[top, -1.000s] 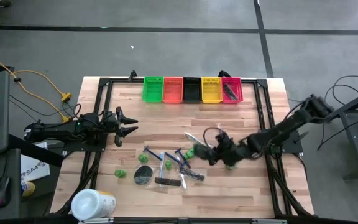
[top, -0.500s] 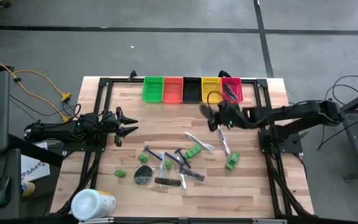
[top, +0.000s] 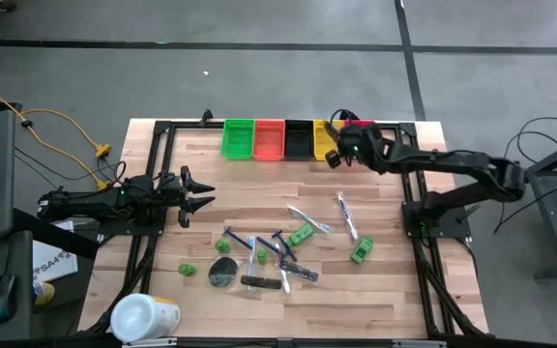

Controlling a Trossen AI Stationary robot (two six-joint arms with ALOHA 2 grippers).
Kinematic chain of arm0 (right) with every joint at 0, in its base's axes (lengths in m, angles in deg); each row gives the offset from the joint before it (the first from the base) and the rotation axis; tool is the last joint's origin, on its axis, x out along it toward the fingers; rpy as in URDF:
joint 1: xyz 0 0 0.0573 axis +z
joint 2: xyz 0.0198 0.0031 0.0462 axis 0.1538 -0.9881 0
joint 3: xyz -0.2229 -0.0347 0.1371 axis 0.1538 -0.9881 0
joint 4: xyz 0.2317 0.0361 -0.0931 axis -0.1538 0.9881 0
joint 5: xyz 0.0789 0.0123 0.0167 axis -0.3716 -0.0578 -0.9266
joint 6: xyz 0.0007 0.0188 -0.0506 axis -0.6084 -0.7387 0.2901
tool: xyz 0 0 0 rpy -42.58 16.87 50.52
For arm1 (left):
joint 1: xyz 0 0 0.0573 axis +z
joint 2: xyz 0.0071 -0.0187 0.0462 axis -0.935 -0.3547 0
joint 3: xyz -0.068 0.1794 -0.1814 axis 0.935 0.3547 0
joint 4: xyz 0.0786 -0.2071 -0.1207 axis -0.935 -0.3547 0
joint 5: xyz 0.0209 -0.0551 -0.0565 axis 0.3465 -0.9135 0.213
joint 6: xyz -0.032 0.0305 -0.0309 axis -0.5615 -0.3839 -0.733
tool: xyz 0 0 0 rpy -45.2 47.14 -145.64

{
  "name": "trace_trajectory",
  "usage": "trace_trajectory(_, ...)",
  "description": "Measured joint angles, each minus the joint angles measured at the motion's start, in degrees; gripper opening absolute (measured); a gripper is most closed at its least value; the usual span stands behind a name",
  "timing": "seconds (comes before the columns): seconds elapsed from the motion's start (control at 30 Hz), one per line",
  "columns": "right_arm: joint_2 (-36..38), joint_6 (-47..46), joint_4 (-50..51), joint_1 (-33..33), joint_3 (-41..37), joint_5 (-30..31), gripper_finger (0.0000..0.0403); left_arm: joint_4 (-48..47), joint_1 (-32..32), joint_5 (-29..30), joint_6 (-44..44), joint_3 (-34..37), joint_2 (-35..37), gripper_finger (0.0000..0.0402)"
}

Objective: Pick & Place Travel size toiletries
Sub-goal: Put the black hairbrush into the yellow bin

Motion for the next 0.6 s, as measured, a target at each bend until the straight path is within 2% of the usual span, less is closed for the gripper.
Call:
trace_trajectory(0.17,-5.83,5.32,-6.26,-3.04,0.0,-2.21,0.0029,0.01,0.0,0.0,0.0,0.0,-0.01,0.0143)
trace_trajectory(0.33,-10.21,5.51,-7.83,-4.92,0.02,-3.08,0.0029,0.01,-0.01,0.0,0.0,0.0,0.0,0.0143)
trace_trajectory(0.6,-12.19,5.43,-8.66,-5.0,0.02,-3.99,0.0043,-0.01,-0.01,0.0,0.0,0.0,0.0,0.0143)
